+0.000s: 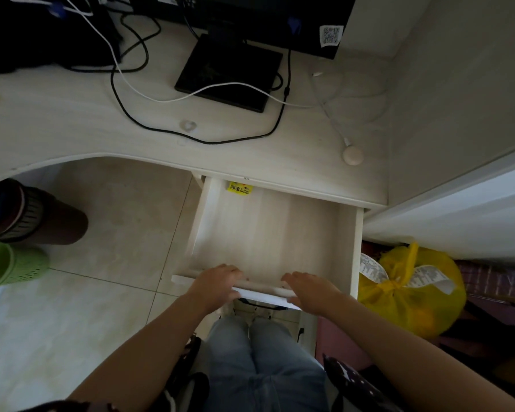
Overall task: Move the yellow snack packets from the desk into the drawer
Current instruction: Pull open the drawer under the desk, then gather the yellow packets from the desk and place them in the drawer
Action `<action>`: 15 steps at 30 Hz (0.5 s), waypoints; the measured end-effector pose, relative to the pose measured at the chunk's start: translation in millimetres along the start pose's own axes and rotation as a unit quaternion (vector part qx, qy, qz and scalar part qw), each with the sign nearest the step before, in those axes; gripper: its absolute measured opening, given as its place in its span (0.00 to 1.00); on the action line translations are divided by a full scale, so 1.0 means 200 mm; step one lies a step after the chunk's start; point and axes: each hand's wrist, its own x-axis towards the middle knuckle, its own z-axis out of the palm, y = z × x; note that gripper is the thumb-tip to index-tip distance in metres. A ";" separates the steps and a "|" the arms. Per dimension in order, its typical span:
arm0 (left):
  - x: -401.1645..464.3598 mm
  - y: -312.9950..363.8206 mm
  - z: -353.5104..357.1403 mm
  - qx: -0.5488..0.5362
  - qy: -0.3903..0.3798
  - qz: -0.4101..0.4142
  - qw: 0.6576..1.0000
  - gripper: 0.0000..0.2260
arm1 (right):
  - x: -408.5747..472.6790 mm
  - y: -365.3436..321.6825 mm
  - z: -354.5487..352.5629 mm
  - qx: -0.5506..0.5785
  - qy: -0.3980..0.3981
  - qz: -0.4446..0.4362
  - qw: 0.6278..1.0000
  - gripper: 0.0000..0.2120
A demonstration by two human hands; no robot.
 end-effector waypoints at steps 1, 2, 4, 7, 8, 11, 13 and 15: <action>0.00 -0.01 -0.04 -0.020 0.015 -0.017 1.000 0.19 | 0.01 -0.01 -0.04 0.001 0.008 -0.002 1.000 0.21; -0.01 -0.03 -0.07 -0.037 0.034 -0.033 0.998 0.18 | 0.03 -0.03 -0.09 -0.001 0.022 -0.003 1.000 0.21; -0.03 -0.09 -0.13 -0.071 0.093 -0.070 0.991 0.18 | 0.09 -0.09 -0.20 -0.005 0.048 -0.002 0.999 0.20; -0.10 -0.18 -0.24 -0.141 0.186 -0.131 0.964 0.16 | 0.19 -0.24 -0.37 -0.005 0.091 -0.013 0.996 0.20; -0.13 -0.21 -0.27 -0.160 0.212 -0.148 0.953 0.16 | 0.23 -0.30 -0.41 -0.002 0.105 -0.019 0.994 0.19; -0.24 -0.33 -0.35 -0.184 0.270 -0.186 0.927 0.14 | 0.35 -0.51 -0.53 -0.004 0.138 -0.041 0.990 0.19; -0.33 -0.43 -0.39 -0.190 0.303 -0.211 0.910 0.14 | 0.43 -0.69 -0.60 -0.024 0.154 -0.064 0.986 0.18; -0.43 -0.55 -0.42 -0.206 0.329 -0.241 0.890 0.14 | 0.51 -0.88 -0.65 -0.050 0.163 -0.082 0.982 0.17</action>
